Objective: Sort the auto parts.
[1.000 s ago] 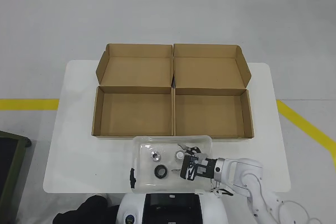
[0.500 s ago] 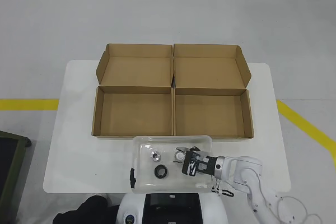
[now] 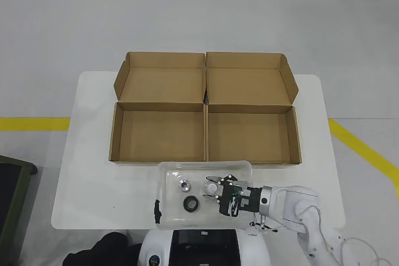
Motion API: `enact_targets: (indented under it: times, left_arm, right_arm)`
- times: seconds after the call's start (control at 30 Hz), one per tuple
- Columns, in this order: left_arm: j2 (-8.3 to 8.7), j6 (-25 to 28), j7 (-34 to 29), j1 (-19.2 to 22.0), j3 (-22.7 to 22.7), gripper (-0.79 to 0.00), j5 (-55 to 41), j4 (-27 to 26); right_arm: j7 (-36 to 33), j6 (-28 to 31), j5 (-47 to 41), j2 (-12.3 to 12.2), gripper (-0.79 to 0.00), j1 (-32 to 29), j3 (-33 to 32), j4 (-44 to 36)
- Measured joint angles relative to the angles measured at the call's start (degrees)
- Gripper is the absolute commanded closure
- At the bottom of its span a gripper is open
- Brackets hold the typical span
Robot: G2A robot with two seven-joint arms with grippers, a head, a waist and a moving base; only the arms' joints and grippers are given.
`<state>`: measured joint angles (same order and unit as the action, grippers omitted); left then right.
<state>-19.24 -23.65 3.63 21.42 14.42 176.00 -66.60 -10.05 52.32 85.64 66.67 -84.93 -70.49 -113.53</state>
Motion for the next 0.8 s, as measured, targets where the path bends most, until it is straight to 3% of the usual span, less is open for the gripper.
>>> enact_targets:
  times: [0.5,0.8]
  left_arm:
    - [0.0,0.0,0.0,0.0,0.0,-0.785,0.0,0.0]
    - [0.0,0.0,0.0,0.0,0.0,-0.785,0.0,0.0]
  right_arm:
    - [1.68,0.33,-8.09,-1.03,0.0,-1.77,-2.81,-8.69]
    - [4.3,-1.82,-15.52,-1.11,0.0,0.6,-3.01,-10.35]
